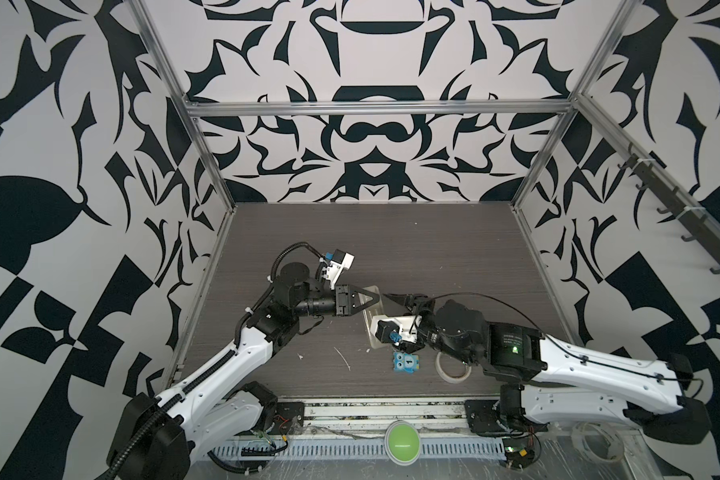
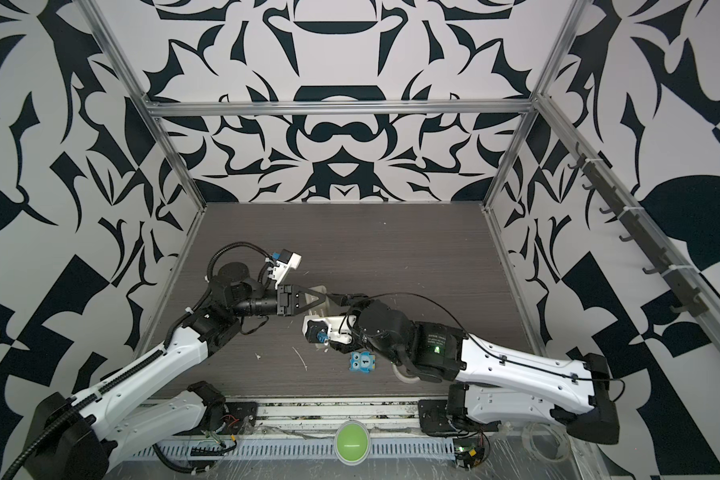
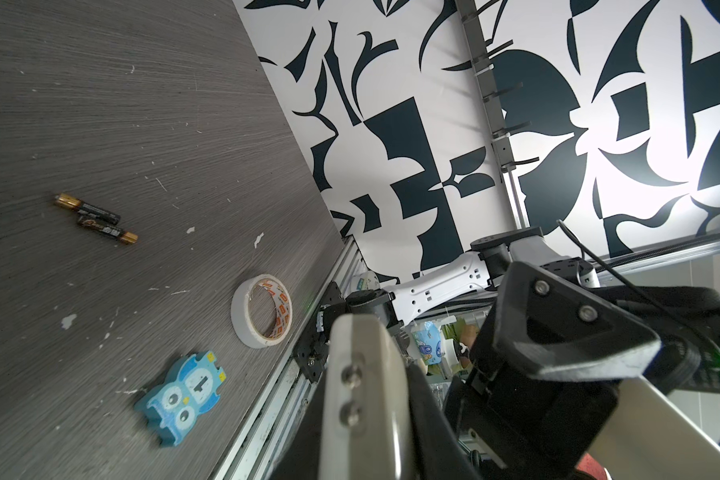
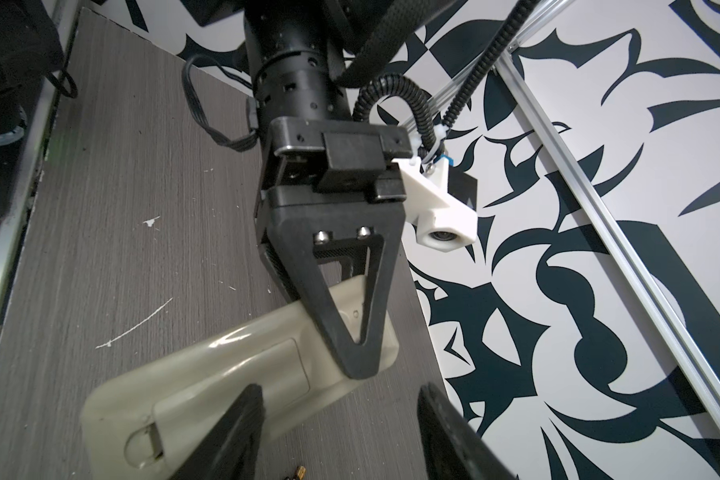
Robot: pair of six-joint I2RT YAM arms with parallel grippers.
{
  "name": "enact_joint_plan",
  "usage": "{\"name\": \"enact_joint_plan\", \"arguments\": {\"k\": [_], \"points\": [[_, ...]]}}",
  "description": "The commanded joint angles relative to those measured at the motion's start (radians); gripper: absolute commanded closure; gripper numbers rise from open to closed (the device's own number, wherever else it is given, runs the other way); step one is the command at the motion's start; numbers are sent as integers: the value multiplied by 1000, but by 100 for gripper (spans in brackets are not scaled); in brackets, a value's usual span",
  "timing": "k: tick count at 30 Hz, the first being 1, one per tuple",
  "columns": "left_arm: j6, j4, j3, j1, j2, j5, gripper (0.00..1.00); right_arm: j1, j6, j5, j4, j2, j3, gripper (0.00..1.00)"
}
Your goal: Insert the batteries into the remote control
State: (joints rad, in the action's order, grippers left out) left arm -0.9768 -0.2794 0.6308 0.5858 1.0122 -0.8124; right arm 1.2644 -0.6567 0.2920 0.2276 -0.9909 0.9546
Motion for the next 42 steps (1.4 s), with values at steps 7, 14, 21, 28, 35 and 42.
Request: {"name": "enact_joint_plan", "arguments": {"k": [7, 14, 21, 28, 35, 42], "points": [[-7, -9, -10, 0, -23, -22, 100, 0, 78, -137, 87, 17, 16, 37], [-12, -18, -13, 1, -24, -21, 100, 0, 85, -165, 97, -9, 20, 37], [-23, -30, -19, 0, -27, -18, 100, 0, 105, -143, 79, -15, 4, 37], [-29, -44, -20, 1, -24, -18, 100, 0, 113, -46, 63, -18, -11, 38], [-42, -60, -28, 0, -29, -21, 100, -1, 116, -17, 57, -32, -16, 38], [-47, -64, -33, 0, -29, -20, 100, 0, 137, -67, 77, -22, -21, 37]]}}
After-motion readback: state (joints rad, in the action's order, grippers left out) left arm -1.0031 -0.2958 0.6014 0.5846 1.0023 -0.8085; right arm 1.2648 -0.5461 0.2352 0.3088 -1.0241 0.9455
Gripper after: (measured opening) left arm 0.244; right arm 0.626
